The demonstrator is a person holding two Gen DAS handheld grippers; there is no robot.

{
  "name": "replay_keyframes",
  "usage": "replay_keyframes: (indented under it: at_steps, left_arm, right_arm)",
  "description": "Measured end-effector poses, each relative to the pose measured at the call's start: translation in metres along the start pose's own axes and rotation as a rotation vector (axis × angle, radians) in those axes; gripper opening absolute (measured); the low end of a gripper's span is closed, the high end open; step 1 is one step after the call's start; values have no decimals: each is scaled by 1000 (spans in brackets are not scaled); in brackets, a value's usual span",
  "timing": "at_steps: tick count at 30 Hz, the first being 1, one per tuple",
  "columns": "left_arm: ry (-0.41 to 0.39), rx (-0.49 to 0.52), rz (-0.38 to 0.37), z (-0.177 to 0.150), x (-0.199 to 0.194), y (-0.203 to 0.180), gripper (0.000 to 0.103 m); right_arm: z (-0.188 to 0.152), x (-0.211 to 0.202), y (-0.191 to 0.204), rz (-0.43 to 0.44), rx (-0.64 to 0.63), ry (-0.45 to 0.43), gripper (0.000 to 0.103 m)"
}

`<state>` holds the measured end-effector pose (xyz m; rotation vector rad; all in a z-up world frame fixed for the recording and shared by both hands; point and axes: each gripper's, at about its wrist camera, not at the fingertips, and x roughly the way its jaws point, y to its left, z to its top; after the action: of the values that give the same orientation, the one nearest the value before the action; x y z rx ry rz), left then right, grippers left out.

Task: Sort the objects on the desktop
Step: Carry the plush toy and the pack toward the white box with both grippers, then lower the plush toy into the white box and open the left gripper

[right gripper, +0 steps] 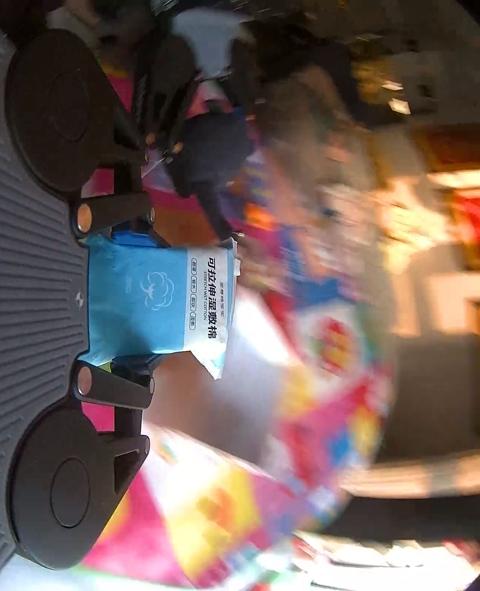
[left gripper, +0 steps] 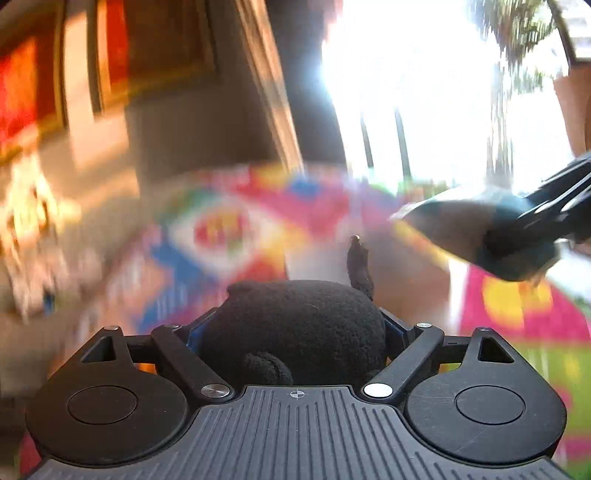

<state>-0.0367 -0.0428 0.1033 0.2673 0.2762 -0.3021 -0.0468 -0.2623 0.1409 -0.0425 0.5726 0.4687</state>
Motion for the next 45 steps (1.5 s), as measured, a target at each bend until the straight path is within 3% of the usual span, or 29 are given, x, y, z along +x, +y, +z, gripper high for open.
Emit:
replay_keyframes:
  at_steps: [3,7,11,19,25,27,31,33,36,38,42,43,45]
  left_arm:
    - [-117,-33,-17,33,32,-7,91]
    - [-225,-63,-16,63,87,-19,96]
    - [-121,-95,-34,62,133,-16,97]
    - [66,-208,-116,-6,144,23,101]
    - [131,-239,-197,-30,154,24,101]
    - [140,-253,-246,-36,158,22,101]
    - [145,-243,-307,-40,156,10,102]
    - [149,-218,-339,-39,150,5,102]
    - [159,-217,-379,-38,133,2,102]
    - [186,-200,-344,-39,121,0,102]
    - [260,-184,-170,-54,104,6,103]
    - [274,-200,-135,-58,101,10,103]
    - [287,-247,-97,-65,96,20,103]
  right_arm:
    - [25,-30,-17,-83,18,-148,52]
    - [47,-30,-42,-169,46,-220,52]
    - [66,0,-67,-184,107,-208,52]
    - [60,87,-104,-166,233,-85,52]
    - [51,151,-117,-201,350,10,52]
    - [50,163,-116,-165,378,33,52]
    - [55,180,-98,-27,333,52,53]
    - [55,188,-86,22,268,80,63]
    - [53,186,-74,-3,213,82,69]
    - [49,178,-71,-4,195,72,69]
    - [46,168,-67,-49,141,61,68]
    - [46,168,-65,-71,120,57,66]
    - [51,174,-63,-96,104,62,49]
